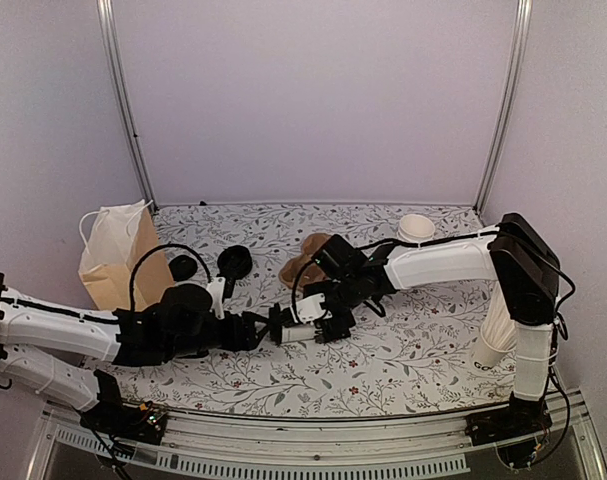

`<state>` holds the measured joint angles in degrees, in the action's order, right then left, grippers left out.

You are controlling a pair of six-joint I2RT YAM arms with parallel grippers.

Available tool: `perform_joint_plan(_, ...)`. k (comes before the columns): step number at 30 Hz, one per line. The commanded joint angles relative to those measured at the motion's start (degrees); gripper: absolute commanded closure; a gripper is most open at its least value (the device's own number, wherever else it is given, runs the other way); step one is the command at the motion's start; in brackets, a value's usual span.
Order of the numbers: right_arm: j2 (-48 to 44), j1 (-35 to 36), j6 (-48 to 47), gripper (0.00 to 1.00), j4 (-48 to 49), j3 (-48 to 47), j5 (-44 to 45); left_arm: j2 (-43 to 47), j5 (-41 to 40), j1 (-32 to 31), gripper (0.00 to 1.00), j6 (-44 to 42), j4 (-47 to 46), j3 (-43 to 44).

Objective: Pack the takeout coffee

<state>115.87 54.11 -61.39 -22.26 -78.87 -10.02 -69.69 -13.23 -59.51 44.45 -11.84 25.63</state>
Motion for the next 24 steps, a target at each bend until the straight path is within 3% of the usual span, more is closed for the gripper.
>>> perform_joint_plan(1, 1.09, 0.30, 5.14, 0.12, -2.40, -1.88, -3.25, 3.84, -2.60, 0.53, 0.20, 1.05, -0.05, -1.83)
perform_joint_plan(7, 3.07, 0.30, 14.14, 0.26, -3.64, -4.29, -4.07, 4.98, -1.54, 0.44, 0.20, 0.07, 1.33, -0.96)
perform_joint_plan(15, -8.51, -1.68, 21.06, 0.30, -1.91, 3.43, -18.32, 17.51, 4.47, 0.42, 0.14, -15.13, -10.92, -7.68)
perform_joint_plan(19, -15.57, -2.83, 22.30, 0.30, -1.00, 7.79, -26.32, 22.91, 7.05, 0.76, 0.01, -21.53, -5.47, -4.07)
perform_joint_plan(24, -22.52, -3.12, 22.67, 0.29, 0.87, 11.82, -31.63, 20.82, 14.82, 1.01, 0.00, -26.57, 4.87, 4.38)
